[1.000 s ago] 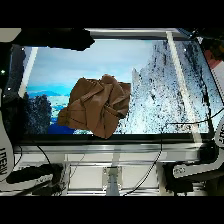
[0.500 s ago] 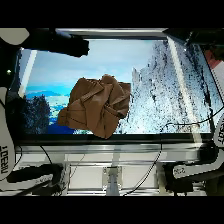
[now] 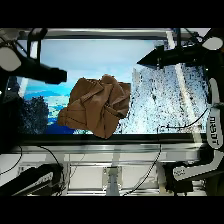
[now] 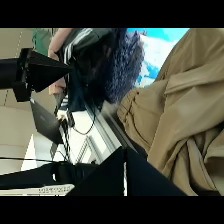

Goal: Fold the clothes and pants, and hang the long-sleeved shirts on hangers.

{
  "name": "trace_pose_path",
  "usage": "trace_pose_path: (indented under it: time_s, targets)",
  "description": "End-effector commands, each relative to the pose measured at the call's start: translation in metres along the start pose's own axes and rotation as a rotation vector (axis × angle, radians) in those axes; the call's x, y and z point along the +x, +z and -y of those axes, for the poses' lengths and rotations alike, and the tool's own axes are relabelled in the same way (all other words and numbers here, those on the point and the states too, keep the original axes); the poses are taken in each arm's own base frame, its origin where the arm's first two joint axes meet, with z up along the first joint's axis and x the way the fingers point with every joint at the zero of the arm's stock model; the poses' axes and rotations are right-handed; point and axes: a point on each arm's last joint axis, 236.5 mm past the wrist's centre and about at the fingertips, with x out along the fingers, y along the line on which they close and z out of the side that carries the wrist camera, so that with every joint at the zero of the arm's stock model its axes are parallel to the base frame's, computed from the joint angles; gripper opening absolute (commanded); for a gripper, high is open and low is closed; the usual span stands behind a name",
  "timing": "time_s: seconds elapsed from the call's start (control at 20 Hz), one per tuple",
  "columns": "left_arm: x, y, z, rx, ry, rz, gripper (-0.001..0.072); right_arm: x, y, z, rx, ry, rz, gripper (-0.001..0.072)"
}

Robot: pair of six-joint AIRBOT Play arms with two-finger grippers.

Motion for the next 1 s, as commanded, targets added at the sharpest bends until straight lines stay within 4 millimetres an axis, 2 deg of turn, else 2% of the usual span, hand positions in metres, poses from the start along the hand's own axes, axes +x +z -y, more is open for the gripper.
trace_pose_path:
  time_s: [0.0,0.1,0.15,0.25,0.3,0.45,0.5,0.55,0.6,0.65,0.7,0.95]
  targets:
    - [0.019,-0.07,-0.022,-0.166,-0.039,-0.075,0.0016,0.019,-0.013,0.018,0.018,-0.042,-0.043,0.0014]
    - [0.029,-0.101,-0.02,-0.221,-0.119,-0.099,0.0016,0.019,-0.007,0.022,0.016,-0.058,-0.019,0.0021]
    - [0.034,-0.115,-0.015,-0.225,-0.176,-0.109,0.0016,0.019,-0.004,0.024,0.015,-0.067,-0.004,0.0068]
    - [0.044,-0.135,-0.017,-0.265,-0.238,-0.124,0.0015,0.019,0.004,0.027,0.015,-0.079,0.029,0.0311]
    - [0.05,-0.143,-0.023,-0.301,-0.247,-0.134,0.0015,0.018,0.007,0.028,0.014,-0.084,0.04,0.0397]
    - [0.06,-0.169,-0.05,-0.447,-0.223,-0.161,0.0017,0.018,0.009,0.029,0.017,-0.087,0.05,0.0418]
    - [0.062,-0.177,-0.058,-0.496,-0.216,-0.171,0.0019,0.018,0.009,0.029,0.017,-0.087,0.05,0.0462]
    - [0.064,-0.182,-0.064,-0.53,-0.211,-0.169,0.0055,0.018,0.009,0.029,0.017,-0.086,0.05,0.0522]
    - [0.065,-0.186,-0.068,-0.554,-0.205,-0.169,0.0292,0.018,0.009,0.029,0.017,-0.086,0.05,0.0554]
    - [0.065,-0.187,-0.072,-0.567,-0.199,-0.166,0.0565,0.018,0.009,0.029,0.016,-0.086,0.051,0.0557]
    - [0.065,-0.185,-0.075,-0.574,-0.192,-0.155,0.0594,0.018,0.009,0.029,0.017,-0.086,0.05,0.0557]
    - [0.077,-0.164,-0.105,-0.585,-0.105,-0.039,0.0592,0.018,0.009,0.029,0.017,-0.087,0.05,0.0557]
